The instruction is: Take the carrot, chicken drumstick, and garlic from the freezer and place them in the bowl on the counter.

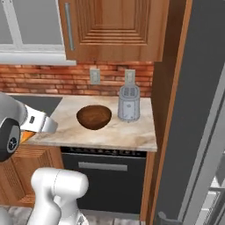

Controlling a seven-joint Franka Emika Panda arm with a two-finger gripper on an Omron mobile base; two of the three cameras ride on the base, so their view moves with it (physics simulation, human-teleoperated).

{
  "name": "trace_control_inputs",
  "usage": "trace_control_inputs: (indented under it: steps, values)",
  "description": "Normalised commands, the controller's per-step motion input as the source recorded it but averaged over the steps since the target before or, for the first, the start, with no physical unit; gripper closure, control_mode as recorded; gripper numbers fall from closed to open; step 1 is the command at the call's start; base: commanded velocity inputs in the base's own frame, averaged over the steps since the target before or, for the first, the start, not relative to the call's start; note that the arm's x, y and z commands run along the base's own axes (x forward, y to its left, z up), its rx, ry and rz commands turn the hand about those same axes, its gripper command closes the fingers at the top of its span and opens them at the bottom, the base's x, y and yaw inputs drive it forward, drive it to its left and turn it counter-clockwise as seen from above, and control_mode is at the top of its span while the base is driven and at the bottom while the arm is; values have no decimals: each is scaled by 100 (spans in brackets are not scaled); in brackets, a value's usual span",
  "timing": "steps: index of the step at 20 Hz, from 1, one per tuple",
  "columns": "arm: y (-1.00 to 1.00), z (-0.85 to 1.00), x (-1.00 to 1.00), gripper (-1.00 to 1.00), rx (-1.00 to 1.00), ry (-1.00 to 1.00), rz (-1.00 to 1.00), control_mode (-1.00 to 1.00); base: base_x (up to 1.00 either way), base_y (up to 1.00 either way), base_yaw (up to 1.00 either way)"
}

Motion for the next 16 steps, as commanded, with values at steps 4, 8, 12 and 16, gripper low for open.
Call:
trace_control_inputs:
  steps: [4,8,12,16]
  values:
    - [0,0,0,100,0,0,0,100,100,0,-24]
    - [0,0,0,100,0,0,0,100,93,-5,-18]
    - [0,-28,27,100,0,9,-2,-100,40,-2,-6]
    - [-1,-67,38,100,0,16,-3,-100,0,0,0]
